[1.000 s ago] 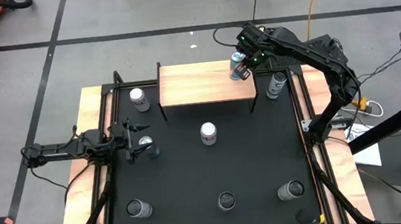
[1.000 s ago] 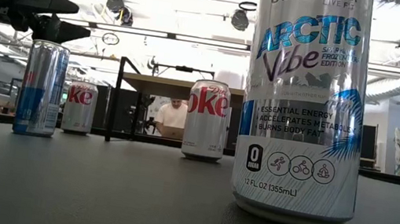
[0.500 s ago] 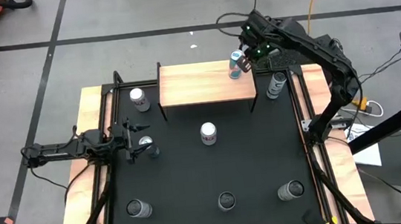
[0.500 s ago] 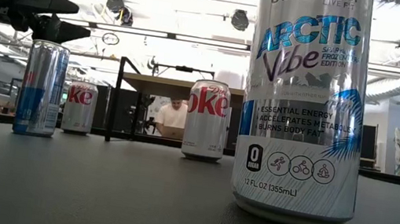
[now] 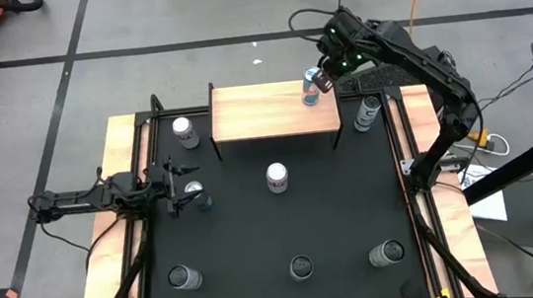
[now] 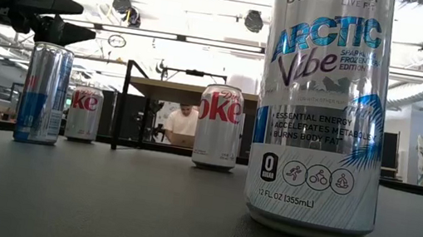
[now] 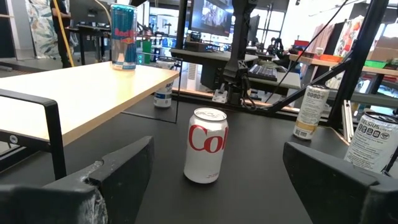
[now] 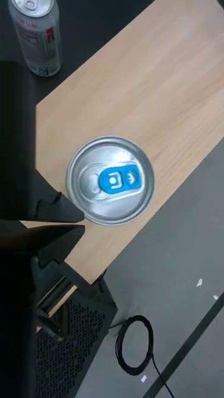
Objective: Place canned beverage on shelf
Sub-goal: Put the right blue soda can on the shelf
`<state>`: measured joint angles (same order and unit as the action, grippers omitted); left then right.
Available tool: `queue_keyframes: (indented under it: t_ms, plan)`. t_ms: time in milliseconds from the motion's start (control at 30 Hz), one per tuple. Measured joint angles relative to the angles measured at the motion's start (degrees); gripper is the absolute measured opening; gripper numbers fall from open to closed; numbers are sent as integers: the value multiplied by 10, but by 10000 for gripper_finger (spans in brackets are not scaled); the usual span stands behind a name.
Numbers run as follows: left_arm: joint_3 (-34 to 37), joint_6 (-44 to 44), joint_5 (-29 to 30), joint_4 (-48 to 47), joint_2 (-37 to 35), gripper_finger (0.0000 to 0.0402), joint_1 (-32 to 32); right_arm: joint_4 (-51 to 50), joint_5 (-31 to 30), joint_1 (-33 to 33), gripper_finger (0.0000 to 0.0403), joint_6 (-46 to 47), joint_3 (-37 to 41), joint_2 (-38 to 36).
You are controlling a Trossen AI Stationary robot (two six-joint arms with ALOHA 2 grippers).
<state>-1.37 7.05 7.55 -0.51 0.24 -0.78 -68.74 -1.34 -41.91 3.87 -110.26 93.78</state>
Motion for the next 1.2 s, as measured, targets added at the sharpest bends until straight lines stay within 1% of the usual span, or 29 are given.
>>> queue_keyframes:
  t_ms: [200,533,567,667,767,1000,1200]
  plan:
    - [0,0,0,0,0,361,0,2,0,0,0,-1,0,0]
    - [0,0,0,0,0,361,0,-31,1,0,0,-2,0,-16]
    - [0,0,0,0,0,361,0,-40,6,0,0,-1,0,-17]
    - [0,0,0,0,0,361,0,-60,48,1,0,-1,0,-16]
    - [0,0,0,0,0,361,0,-57,73,14,0,-1,0,-16]
    - [0,0,0,0,0,361,0,-46,75,43,0,-2,0,-13]
    - [0,0,0,0,0,361,0,-34,75,46,0,-1,0,8]
